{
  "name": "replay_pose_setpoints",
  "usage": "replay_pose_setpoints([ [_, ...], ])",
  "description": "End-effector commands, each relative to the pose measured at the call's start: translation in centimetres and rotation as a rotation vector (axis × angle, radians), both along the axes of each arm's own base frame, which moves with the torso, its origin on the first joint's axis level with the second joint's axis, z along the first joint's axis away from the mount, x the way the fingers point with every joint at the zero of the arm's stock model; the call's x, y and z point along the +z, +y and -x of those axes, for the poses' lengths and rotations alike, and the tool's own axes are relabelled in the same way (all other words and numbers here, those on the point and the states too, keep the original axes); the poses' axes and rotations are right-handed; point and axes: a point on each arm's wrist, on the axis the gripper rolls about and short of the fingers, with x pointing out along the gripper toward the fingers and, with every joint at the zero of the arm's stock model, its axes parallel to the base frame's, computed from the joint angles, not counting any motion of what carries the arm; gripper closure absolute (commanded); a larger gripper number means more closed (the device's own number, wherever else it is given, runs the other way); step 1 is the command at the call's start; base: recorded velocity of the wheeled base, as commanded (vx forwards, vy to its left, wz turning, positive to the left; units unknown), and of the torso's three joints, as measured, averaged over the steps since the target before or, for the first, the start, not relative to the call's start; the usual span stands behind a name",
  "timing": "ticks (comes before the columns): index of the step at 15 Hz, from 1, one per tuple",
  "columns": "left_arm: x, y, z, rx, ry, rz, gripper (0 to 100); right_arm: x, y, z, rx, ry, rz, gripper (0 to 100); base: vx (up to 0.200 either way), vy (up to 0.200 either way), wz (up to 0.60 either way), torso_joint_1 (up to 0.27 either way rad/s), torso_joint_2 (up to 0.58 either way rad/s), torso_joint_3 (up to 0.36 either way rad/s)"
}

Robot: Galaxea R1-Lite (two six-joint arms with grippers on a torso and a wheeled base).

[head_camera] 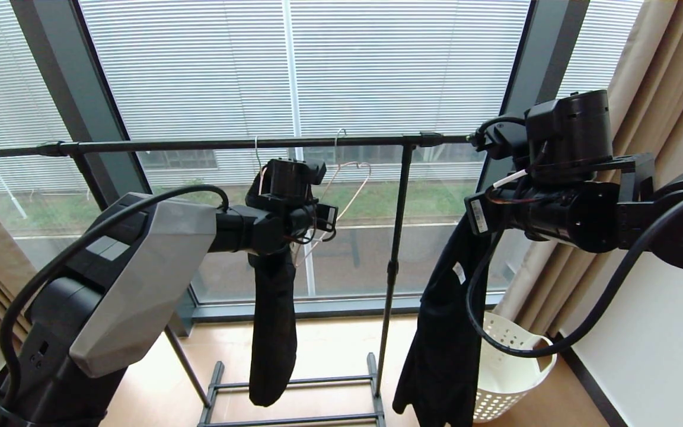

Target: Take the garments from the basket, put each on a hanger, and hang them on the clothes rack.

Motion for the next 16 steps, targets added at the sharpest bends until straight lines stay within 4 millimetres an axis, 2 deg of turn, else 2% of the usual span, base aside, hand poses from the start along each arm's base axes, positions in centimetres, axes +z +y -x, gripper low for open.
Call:
replay_pose_setpoints([
  [1, 1.6, 0.2, 0.8, -0.002, -0.013, 0.017, 100, 0.0, 0.0, 0.0, 0.0, -0.001, 0.001, 100, 0.0, 0.0, 0.0, 0.0, 0.0, 0.0],
  [6, 4.0, 0.8, 4.6, -0.026, -0.012, 0.035, 100, 0.1, 0.0, 0.0, 0.001, -0.002, 0.0, 100, 0.0, 0.0, 0.0, 0.0, 0.0, 0.0],
  [9, 4.2, 1.5, 6.7, -0.034, -0.038, 0.049, 100, 0.1, 0.0, 0.0, 0.001, -0.002, 0.0, 100, 0.0, 0.0, 0.0, 0.0, 0.0, 0.0],
  [13, 5.0, 2.9, 10.8, -0.051, -0.052, 0.052, 100, -0.1, 0.0, 0.0, 0.001, 0.002, 0.002, 100, 0.0, 0.0, 0.0, 0.0, 0.0, 0.0],
  [16, 4.6, 4.3, 13.9, -0.056, -0.037, 0.046, 100, -0.3, 0.1, -0.1, 0.0, 0.007, 0.006, 100, 0.0, 0.0, 0.0, 0.0, 0.0, 0.0],
])
